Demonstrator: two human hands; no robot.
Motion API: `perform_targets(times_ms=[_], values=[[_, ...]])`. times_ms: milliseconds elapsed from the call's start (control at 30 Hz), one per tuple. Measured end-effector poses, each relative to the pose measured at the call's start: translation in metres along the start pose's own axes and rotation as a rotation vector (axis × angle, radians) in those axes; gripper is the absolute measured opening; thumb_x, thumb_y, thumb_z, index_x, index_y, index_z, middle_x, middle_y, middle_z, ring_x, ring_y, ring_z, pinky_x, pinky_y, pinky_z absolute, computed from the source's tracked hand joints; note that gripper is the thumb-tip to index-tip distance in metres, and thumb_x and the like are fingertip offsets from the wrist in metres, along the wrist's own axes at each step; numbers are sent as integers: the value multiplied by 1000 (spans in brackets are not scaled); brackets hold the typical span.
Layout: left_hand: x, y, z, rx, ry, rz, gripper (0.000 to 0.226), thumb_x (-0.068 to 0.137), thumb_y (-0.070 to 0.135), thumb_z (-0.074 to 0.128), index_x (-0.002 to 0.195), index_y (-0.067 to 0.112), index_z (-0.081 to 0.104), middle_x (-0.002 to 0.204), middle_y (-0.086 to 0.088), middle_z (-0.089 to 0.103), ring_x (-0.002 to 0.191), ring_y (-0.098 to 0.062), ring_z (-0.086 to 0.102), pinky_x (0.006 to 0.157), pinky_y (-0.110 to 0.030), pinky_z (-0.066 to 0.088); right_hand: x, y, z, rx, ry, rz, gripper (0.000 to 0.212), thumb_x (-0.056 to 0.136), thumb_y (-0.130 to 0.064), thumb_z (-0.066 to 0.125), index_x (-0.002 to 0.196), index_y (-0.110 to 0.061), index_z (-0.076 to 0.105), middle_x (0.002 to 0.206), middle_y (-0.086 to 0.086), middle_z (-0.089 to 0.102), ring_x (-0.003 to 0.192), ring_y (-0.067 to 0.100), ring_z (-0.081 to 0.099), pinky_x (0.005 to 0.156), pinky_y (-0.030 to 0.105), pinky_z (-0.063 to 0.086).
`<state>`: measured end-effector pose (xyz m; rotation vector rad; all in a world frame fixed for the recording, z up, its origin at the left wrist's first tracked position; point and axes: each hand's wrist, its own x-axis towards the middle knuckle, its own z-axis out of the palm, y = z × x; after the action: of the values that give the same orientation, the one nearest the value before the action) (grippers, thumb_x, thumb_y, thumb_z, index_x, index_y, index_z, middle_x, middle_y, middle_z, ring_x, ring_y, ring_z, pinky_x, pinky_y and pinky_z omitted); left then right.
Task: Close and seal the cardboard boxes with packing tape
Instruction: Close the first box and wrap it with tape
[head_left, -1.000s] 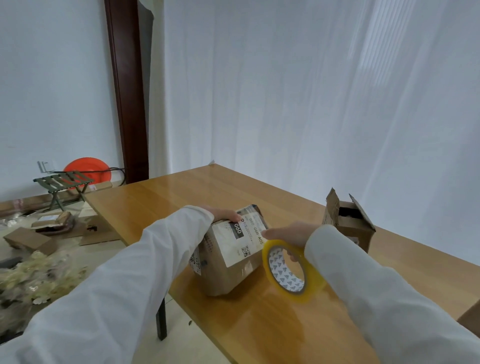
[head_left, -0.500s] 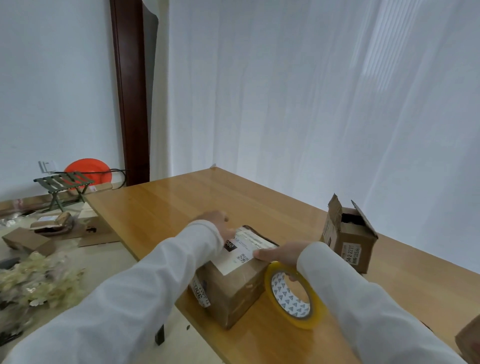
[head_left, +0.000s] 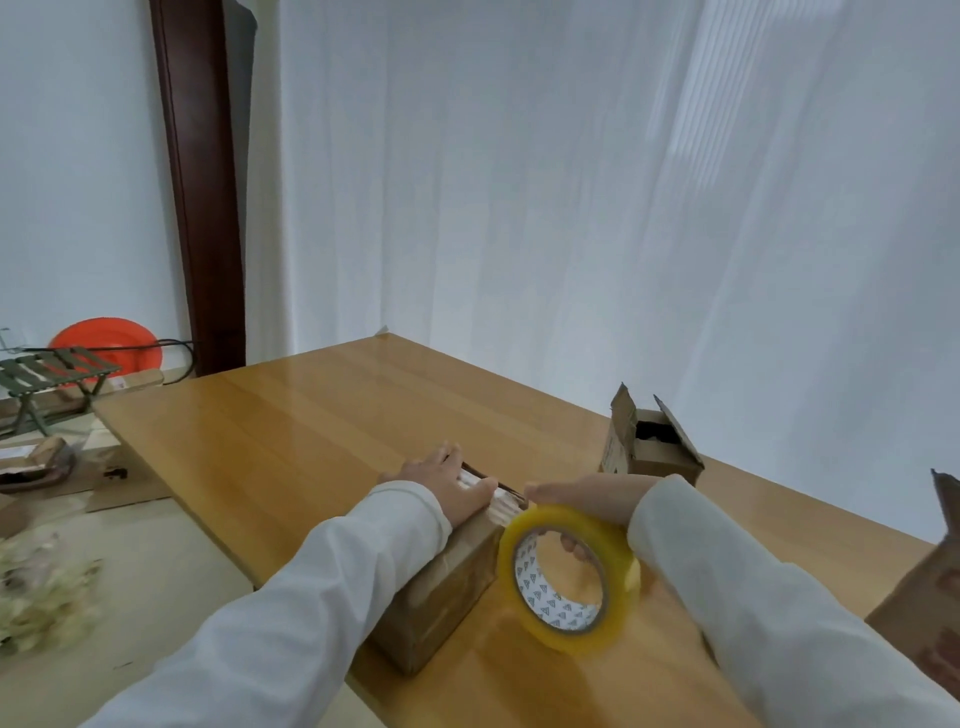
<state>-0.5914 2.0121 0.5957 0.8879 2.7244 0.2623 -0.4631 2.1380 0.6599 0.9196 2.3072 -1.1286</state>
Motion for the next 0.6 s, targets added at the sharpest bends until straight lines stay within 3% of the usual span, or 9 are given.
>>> perform_targets(times_ms=[100,200,267,333,400,467,500,600], values=[[2,0,0,4,-6,-6,79,90,70,20,152,25,0,159,7,-7,145,-29,12,114,-51,17,4,-5,10,-193,19,11,47,94,-50,49,108,-7,63,73,6,60,57,13,56,61,23,51],[0,-1,2,0,13,-11,86,86,75,22,152,24,2,160,6,-4,145,-28,14,113,-51,19,13,-12,21,-404,48,-37,50,98,-48,41,124,-10,58,95,7,58,83,20,57,89,31,50],[-5,0,1,4,93,-20,90,84,77,25,152,21,7,160,3,2,144,-26,15,113,-50,18,13,-14,22,-470,60,-58,52,99,-48,38,130,-9,55,98,7,55,88,21,54,98,34,44],[-15,4,3,32,213,-26,92,81,79,27,151,20,12,160,1,6,145,-24,13,114,-49,14,10,-13,23,-528,57,-85,49,101,-43,35,131,-9,53,88,6,55,73,17,52,94,32,44],[-26,9,8,57,253,-35,98,78,82,28,151,20,11,160,0,4,145,-24,11,114,-52,11,11,-15,24,-580,60,-120,45,104,-33,32,135,-6,49,92,8,54,62,11,40,79,23,43],[-35,11,12,77,173,-54,105,74,86,26,152,19,4,160,-1,-1,146,-26,5,114,-56,8,9,-17,26,-567,94,-118,42,105,-24,30,138,-3,44,117,14,57,60,7,33,59,15,31],[-37,10,12,95,120,-57,108,73,87,27,152,18,0,160,-2,-5,146,-27,2,113,-57,6,12,-17,26,-572,93,-114,42,104,-23,32,139,-3,43,123,15,56,60,6,31,55,17,29],[-35,8,6,150,-2,-49,116,72,83,41,150,16,-11,159,-3,-14,146,-29,-5,114,-58,8,15,-15,25,-555,107,-143,44,100,-32,42,132,-3,50,100,9,49,60,9,32,54,22,29]])
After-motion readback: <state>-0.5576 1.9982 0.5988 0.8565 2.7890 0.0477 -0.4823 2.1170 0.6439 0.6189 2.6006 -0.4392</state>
